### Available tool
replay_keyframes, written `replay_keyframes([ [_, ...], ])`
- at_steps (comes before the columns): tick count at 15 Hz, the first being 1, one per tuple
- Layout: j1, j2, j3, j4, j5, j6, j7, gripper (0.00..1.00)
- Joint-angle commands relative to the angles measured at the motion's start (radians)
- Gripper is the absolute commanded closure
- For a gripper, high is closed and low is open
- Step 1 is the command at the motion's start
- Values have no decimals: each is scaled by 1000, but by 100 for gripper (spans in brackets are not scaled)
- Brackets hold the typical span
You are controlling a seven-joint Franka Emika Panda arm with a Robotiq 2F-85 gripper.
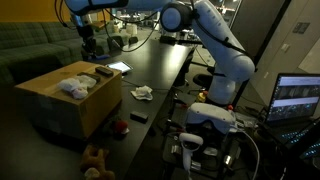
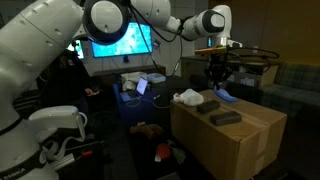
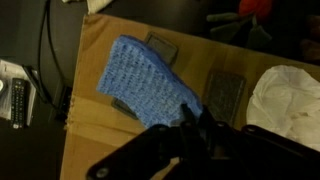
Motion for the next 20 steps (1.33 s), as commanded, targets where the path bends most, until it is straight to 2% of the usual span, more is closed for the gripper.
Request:
replay_keyframes([
  [1,-30,-147,3,-243,43,5,54,97],
  [4,-64,-209,4,-392,83,47,85,97],
  [5,-97,-225,37,-436,90,65,89,97],
  [8,-138,-269,40,-582,134,164,118,97],
  [13,-203,-326,32,-843,218,412,115,97],
  [20,-222,-373,-37,-1229,184,809,191,97],
])
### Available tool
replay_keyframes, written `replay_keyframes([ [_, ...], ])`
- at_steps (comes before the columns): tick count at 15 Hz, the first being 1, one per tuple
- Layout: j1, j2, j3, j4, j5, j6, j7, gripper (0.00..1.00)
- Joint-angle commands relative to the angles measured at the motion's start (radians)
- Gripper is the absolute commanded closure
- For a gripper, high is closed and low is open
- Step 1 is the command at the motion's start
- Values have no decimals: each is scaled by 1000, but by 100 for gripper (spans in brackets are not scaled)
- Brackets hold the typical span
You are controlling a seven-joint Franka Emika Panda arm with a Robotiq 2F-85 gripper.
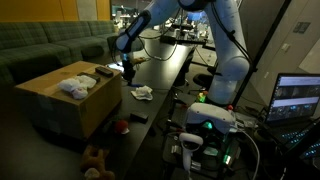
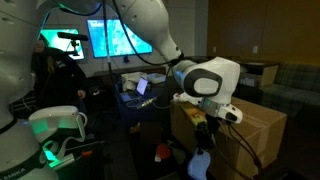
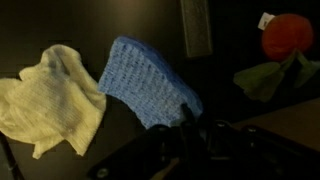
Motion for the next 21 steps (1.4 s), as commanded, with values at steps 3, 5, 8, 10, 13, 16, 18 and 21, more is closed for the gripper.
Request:
replay_keyframes([
  [3,-19,-79,-21,-369,5,343,26,97],
  [5,-34,-75,-4,-469,20,470,15,97],
  [8,-36,-38,19,-539,32,629,45,97],
  [10,-28,-19,27,-557,36,720,84,97],
  [13,-21,6,36,-554,39,822,145,97],
  [16,-10,40,34,-521,37,887,190,97],
  [18,-23,61,56,-491,37,918,206,97],
  [21,-19,97,73,-429,33,935,224,97],
])
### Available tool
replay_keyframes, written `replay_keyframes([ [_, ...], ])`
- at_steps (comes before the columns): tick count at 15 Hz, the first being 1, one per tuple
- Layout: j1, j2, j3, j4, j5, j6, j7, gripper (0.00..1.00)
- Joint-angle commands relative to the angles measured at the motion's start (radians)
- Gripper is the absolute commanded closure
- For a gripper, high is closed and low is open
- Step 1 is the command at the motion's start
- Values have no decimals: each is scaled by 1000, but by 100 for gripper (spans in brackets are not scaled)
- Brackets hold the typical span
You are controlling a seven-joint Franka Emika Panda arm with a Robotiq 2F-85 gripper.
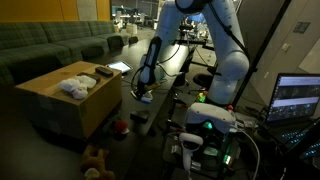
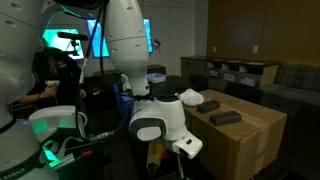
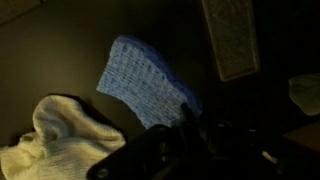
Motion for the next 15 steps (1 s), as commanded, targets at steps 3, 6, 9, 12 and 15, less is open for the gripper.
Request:
replay_keyframes([
  [3,14,71,22,116,17,30,24,63],
  [6,3,81,25,138,16,26,21,40],
  [9,9,70,-9,121,22,31,30,16],
  [12,15,54,-65,100,30,41,43,0],
  [15,10,63,-115,104,31,50,47,0],
])
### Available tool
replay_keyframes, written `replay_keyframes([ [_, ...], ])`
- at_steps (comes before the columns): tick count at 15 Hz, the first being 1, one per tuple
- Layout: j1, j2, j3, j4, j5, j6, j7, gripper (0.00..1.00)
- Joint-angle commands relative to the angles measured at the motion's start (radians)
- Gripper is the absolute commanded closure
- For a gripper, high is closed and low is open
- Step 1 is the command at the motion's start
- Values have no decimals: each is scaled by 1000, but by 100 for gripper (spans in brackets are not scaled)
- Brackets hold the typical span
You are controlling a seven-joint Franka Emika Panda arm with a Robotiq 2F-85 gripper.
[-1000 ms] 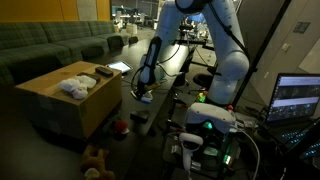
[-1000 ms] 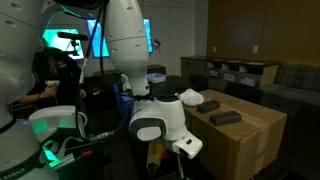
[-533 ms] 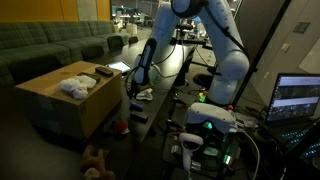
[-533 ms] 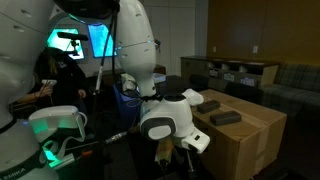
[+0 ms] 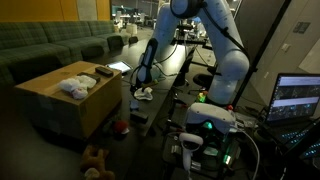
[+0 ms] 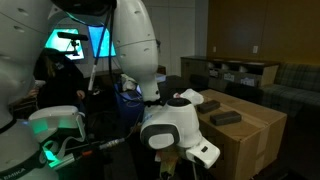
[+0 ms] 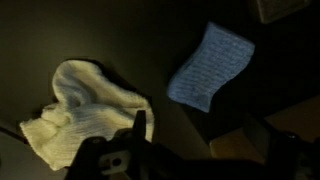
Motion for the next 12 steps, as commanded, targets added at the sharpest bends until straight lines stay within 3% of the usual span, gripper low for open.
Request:
replay_keyframes([
  [1,-6,5,-44,-2,24,31,4,0],
  [12,-245,188,47,220,10,7,-28,0],
])
